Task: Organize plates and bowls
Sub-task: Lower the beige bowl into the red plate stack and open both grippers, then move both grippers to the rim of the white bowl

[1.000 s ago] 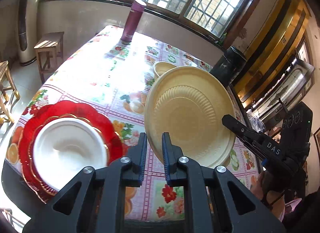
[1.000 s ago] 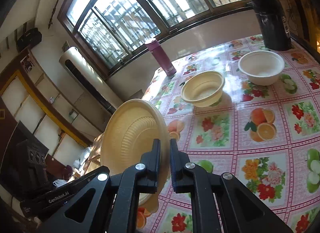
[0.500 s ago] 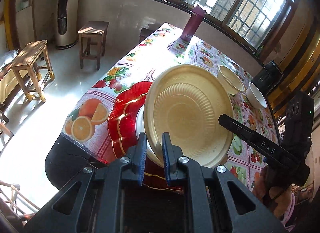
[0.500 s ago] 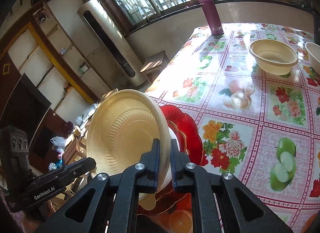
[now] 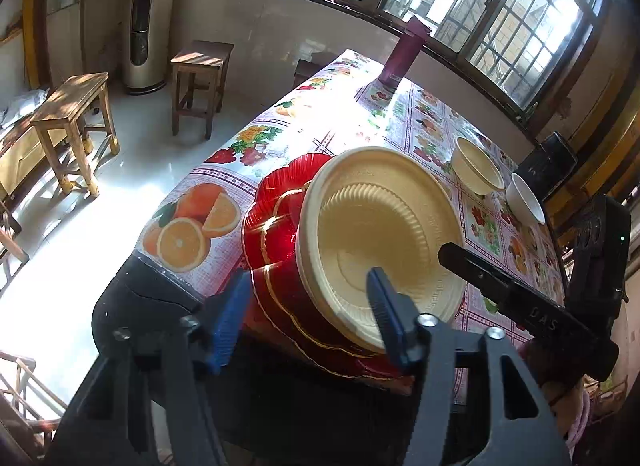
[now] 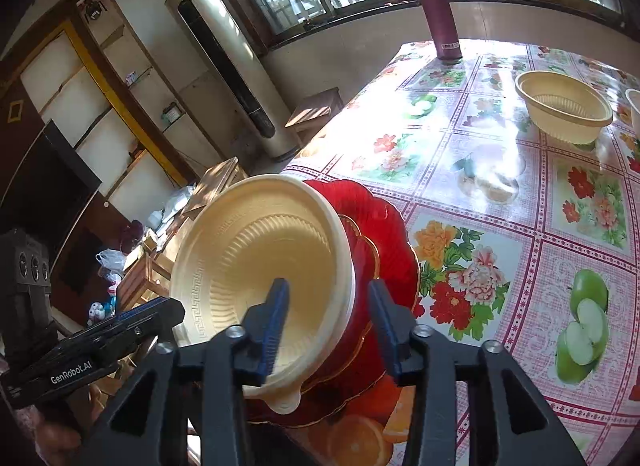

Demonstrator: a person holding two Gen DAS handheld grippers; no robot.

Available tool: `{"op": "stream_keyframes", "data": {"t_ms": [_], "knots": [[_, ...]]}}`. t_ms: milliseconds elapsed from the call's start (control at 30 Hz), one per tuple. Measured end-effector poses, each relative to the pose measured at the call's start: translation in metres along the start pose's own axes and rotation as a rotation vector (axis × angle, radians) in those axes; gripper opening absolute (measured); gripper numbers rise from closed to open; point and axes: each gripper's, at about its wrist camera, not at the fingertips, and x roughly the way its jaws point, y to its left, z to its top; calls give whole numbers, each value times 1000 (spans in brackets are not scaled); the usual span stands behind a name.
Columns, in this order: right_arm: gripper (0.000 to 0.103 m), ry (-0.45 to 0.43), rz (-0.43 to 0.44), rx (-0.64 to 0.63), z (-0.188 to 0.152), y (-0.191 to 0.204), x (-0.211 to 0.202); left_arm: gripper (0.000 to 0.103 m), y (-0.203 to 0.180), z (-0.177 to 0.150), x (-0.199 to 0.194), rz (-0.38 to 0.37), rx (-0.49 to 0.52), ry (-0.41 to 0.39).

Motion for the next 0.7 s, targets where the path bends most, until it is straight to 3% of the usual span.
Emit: {"op": "stream_keyframes", "data": {"t_ms": [33,100,167,200,333,500,700], "knots": [[75,-15,18,-3,1,-1,-7,92,2,0,-5,-13,-10,-23],[81,-52,50,-13,4,-8,-22,92,0,0,-20,-29,-8,-82],[93,-78,81,-15,9,-20,-38,103,-9,2,-38,-27,17,-158],[101,-99,97,-3,11,-30,-47,103,-15,4,-47,-29,33,-197],[103,-215,117,85,17,-75,-88,103,-52,14,-70,-100,108,-291],[103,-311,47,200,17,-140,-133,103,-117,24,-54,-139,246,-249],[103,-360,-31,310,20,-208,-173,103,-180,47,-10,-197,301,-83]]}}
